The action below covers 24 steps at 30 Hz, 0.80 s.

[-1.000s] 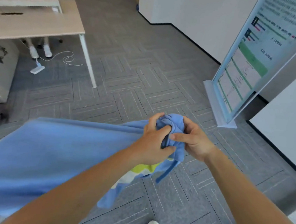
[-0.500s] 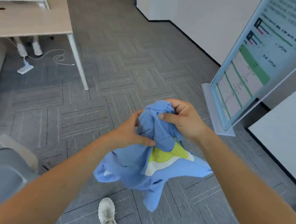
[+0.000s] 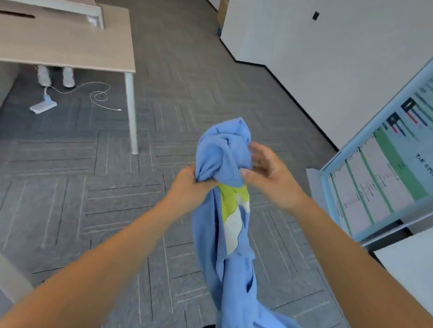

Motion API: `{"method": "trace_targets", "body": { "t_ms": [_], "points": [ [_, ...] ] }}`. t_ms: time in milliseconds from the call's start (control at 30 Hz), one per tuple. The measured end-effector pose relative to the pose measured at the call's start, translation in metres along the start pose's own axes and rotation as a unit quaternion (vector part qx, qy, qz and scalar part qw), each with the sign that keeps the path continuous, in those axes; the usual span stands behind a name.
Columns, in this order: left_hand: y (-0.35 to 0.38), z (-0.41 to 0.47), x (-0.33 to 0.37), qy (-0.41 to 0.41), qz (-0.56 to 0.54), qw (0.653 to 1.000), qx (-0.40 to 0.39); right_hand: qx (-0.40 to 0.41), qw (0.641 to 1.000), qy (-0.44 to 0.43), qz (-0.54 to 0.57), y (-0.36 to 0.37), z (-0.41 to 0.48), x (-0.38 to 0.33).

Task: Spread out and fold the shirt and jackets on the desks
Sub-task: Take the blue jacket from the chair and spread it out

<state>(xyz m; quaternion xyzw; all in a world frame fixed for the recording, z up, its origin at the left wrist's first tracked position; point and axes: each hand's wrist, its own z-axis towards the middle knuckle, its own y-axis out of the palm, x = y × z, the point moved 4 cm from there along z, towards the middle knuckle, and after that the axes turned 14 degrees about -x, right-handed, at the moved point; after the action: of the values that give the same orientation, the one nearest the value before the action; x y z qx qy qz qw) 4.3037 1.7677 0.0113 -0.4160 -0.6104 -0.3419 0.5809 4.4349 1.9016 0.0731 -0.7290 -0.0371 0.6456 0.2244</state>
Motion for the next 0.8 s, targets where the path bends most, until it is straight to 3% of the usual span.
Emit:
{"method": "trace_targets", "body": {
  "t_ms": [133, 333, 600, 800],
  "points": [
    [-0.07, 0.039, 0.018, 0.022, 0.04, 0.998, 0.032, -0.156, 0.987, 0.042, -0.007, 0.03, 0.08, 0.014],
    [-0.168, 0.092, 0.005, -0.024, 0.103, 0.991, 0.088, -0.104, 0.994, -0.024, -0.034, 0.053, 0.229, 0.014],
    [-0.346, 0.108, 0.033, -0.038, 0.113, 0.966, 0.23, -0.111, 0.979, -0.065, 0.157, 0.082, 0.442, -0.031],
    [-0.49, 0.115, 0.024, -0.078, 0.172, 0.91, 0.369, -0.156, 0.977, -0.146, -0.029, 0.162, 0.586, -0.079]
  ]
}}
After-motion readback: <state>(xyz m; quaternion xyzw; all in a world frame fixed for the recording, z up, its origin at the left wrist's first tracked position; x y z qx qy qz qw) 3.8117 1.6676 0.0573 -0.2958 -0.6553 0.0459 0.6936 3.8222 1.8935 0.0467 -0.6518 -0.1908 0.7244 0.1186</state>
